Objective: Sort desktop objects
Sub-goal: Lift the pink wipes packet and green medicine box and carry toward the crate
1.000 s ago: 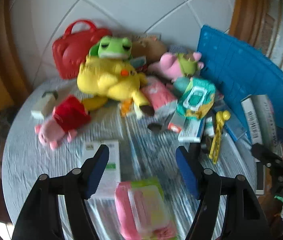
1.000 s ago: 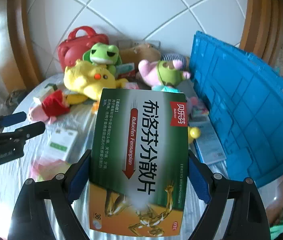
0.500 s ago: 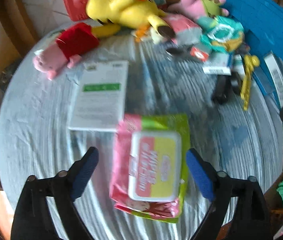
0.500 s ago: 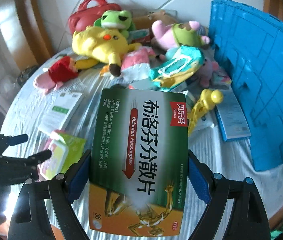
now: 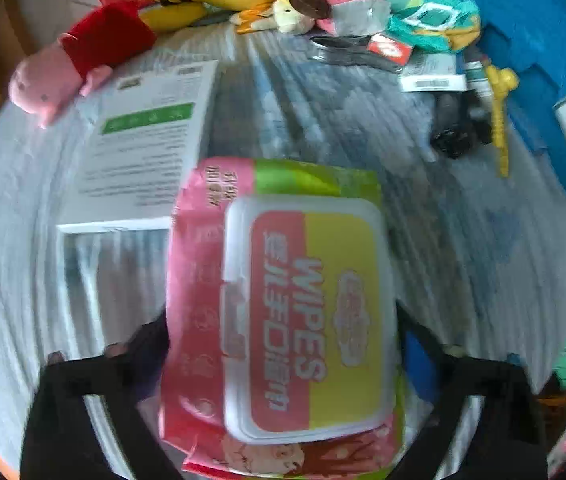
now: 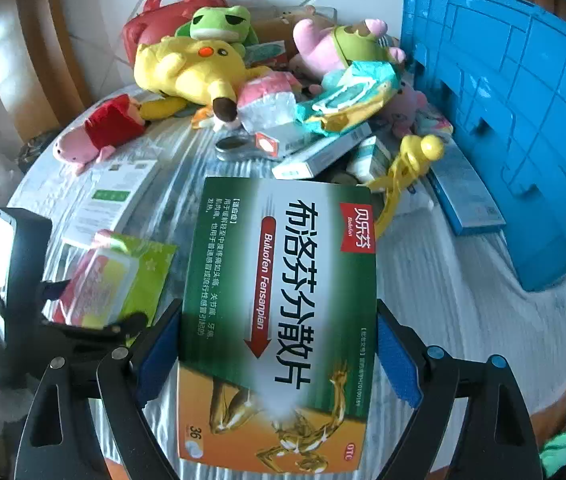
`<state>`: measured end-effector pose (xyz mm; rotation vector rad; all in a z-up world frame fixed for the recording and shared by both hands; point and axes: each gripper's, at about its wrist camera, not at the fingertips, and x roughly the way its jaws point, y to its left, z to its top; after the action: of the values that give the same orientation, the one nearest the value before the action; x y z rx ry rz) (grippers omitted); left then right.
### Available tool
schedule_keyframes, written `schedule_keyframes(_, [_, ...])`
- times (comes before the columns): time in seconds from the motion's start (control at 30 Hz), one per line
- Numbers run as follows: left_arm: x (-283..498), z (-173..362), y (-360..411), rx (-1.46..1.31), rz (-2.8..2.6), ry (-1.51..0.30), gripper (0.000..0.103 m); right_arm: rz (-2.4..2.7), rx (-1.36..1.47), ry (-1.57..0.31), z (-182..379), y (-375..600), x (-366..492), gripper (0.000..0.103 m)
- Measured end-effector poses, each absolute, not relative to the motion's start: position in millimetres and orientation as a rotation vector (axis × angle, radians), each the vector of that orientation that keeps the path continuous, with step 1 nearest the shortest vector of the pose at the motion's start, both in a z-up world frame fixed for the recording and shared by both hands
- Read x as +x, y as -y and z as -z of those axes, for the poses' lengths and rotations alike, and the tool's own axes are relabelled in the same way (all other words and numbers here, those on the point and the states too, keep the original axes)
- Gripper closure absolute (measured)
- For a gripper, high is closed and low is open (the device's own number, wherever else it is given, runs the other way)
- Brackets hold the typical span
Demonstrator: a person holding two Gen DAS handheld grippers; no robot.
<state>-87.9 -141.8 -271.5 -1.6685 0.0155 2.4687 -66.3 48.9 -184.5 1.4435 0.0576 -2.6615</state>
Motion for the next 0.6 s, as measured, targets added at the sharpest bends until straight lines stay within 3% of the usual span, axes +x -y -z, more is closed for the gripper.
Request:
schedule_keyframes(0.23, [-74.8, 215.3, 142.4, -1.53, -2.537, -0.049, 0.024, 2.679, 1.438, -0.072, 168.9, -41.2, -61.3, 0.015])
schedule_keyframes(0.6, [-80.2, 98.7, 133.1, -1.212, -2.616, -0.067, 0.024, 2.818, 1.234, -0.106, 75.4, -43.0, -53.7, 0.015])
